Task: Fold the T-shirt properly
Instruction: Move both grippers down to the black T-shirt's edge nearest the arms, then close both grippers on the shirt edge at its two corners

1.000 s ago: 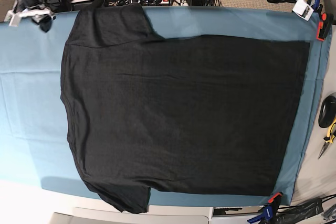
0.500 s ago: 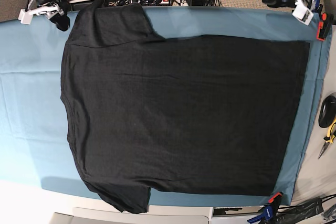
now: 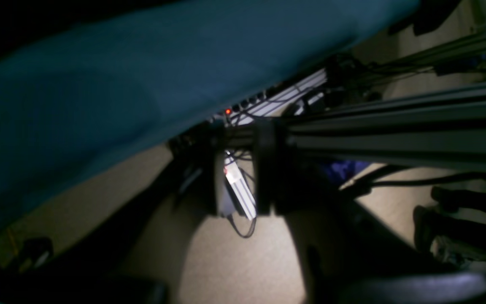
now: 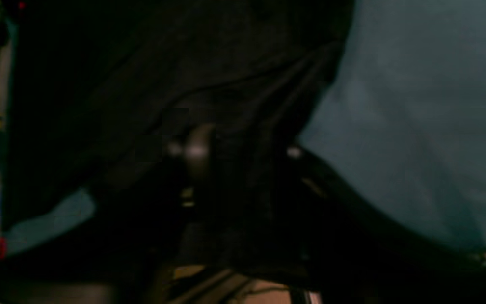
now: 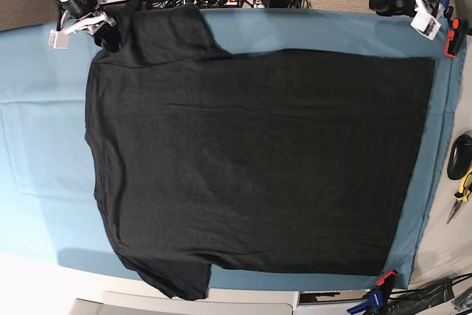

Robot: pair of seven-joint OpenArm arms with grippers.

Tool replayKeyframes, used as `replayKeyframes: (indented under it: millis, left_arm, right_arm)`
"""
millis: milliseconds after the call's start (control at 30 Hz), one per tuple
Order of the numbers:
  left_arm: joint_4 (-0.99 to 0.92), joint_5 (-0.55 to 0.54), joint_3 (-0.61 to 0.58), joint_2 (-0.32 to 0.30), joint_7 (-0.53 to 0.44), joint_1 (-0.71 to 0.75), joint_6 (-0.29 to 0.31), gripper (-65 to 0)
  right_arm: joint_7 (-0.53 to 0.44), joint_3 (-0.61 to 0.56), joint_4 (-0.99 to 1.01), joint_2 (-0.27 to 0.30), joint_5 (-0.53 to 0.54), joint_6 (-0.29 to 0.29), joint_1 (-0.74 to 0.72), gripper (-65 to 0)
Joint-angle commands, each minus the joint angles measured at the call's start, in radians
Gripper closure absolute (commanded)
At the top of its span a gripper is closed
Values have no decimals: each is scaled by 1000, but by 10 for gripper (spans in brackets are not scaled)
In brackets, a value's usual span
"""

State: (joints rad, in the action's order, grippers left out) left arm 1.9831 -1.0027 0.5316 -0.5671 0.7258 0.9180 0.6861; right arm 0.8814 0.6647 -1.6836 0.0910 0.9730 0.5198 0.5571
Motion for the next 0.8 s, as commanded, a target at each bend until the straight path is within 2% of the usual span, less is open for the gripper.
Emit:
replayKeyframes:
  millis: [0, 67, 167, 200, 367, 533, 767]
  left_arm:
    - [11, -16, 9, -9, -15, -3, 12, -131]
    - [11, 21, 9, 7, -17, -26, 3, -131]
    - [11, 73, 10, 62, -19, -56, -26, -132]
    - [11, 87, 10, 84, -23, -63, -52, -134]
    - [11, 164, 15, 158, -26, -112, -217, -270]
    - [-16, 226, 96, 143, -26, -220, -303, -273]
    - [-280, 150, 198, 75, -13, -348, -308, -273]
  right_arm:
    - [14, 4, -3, 6, -33, -19, 10, -96]
    - [12, 4, -3, 9, -32, -19, 6, -1]
    - [12, 2, -3, 36, -32, -19, 5, 0]
    - [15, 2, -3, 47, -36, -19, 5, 0]
    - [8, 2, -3, 81, -74, -20, 5, 0]
    - [7, 2, -3, 74, -74, -19, 5, 0]
    - [8, 2, -3, 72, -77, -19, 5, 0]
